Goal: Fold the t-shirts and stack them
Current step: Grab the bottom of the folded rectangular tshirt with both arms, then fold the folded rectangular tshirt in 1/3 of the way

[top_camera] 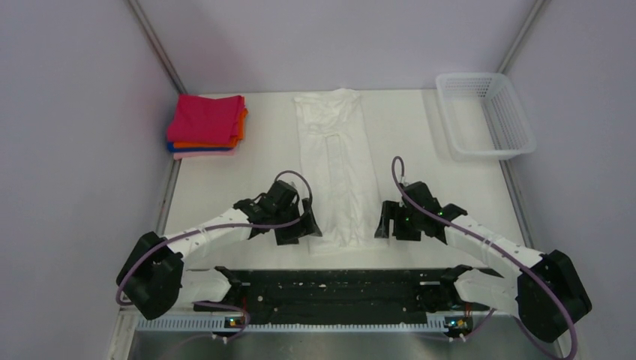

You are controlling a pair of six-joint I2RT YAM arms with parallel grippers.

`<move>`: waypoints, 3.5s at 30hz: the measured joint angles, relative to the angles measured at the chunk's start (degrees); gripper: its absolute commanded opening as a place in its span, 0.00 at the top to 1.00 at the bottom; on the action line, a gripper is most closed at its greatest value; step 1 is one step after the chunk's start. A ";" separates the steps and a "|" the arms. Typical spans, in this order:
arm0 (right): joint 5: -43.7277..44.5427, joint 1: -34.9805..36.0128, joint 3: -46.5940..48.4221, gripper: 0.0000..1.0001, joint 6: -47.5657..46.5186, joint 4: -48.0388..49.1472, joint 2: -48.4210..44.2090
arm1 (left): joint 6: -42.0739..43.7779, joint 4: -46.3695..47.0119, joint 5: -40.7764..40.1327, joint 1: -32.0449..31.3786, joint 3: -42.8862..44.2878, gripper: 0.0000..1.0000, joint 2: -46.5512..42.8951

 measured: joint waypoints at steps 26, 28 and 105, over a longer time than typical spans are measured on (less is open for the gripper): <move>-2.69 -0.02 -4.00 0.55 1.92 2.32 0.42 | -5.07 -1.18 4.42 -5.09 -2.08 0.63 8.85; -3.21 -0.04 -4.17 0.58 1.92 2.38 0.42 | -5.05 -1.16 4.20 -5.14 -1.97 0.69 9.05; 11.69 -8.13 54.64 0.17 -14.67 35.26 58.86 | 13.79 -0.55 6.56 25.16 66.27 0.03 56.87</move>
